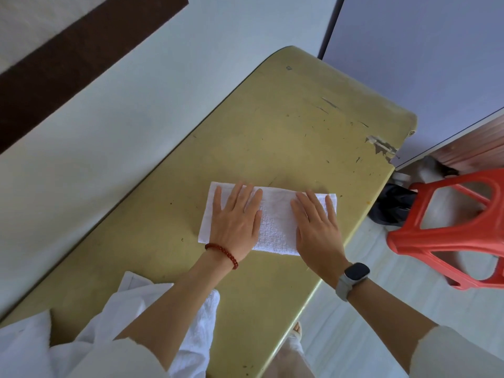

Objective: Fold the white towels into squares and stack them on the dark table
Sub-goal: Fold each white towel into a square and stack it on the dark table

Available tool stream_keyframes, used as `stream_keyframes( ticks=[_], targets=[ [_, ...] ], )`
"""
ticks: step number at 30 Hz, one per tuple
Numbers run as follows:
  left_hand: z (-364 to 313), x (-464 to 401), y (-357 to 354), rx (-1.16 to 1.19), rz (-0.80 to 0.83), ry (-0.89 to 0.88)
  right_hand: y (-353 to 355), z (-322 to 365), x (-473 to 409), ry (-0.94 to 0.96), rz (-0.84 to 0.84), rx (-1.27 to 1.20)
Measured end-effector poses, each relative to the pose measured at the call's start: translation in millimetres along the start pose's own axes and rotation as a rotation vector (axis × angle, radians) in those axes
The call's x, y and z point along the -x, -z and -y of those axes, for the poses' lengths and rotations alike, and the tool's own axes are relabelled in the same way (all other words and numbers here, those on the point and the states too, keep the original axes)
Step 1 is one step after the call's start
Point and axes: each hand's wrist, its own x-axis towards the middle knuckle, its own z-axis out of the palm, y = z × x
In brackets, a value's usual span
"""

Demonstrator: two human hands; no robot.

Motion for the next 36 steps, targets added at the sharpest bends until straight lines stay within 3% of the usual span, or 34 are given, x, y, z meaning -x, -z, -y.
stream_keyframes(
  ticks=[4, 8, 12, 16, 20, 24, 28, 32, 36],
  targets=[
    [-2, 3, -3, -0.002, 0.260, 0.091, -1, -10, 2, -0.095, 0.175, -0.015],
    [2, 2, -6, -0.031, 0.291, 0.072, 0, -14, 3, -0.102, 0.240, -0.039],
    [18, -17, 0, -0.113, 0.309, -0.014, 11, -24, 1, -0.167, 0.150, -0.192],
    [28, -30, 7, -0.145, 0.031, -0.059, 23, -35, 8, -0.163, 0.097, -0.190],
    [20, -19, 0, -0.183, -0.252, -0.015, 23, -25, 32, 0.050, 0.105, -0.251],
    [2, -2, 2, -0.058, -0.344, -0.032, 26, -27, 58, 0.185, 0.084, -0.309],
    [-21, 33, 2, 0.110, -0.158, -0.201, 30, -40, 73, 0.262, 0.159, -0.270],
    [-24, 57, -3, 0.003, 0.129, -0.251, 35, -50, 81, 0.346, 0.198, -0.188],
    [-9, 59, -8, -0.041, 0.151, -0.320, 35, -53, 89, 0.441, 0.164, -0.118]
  ],
)
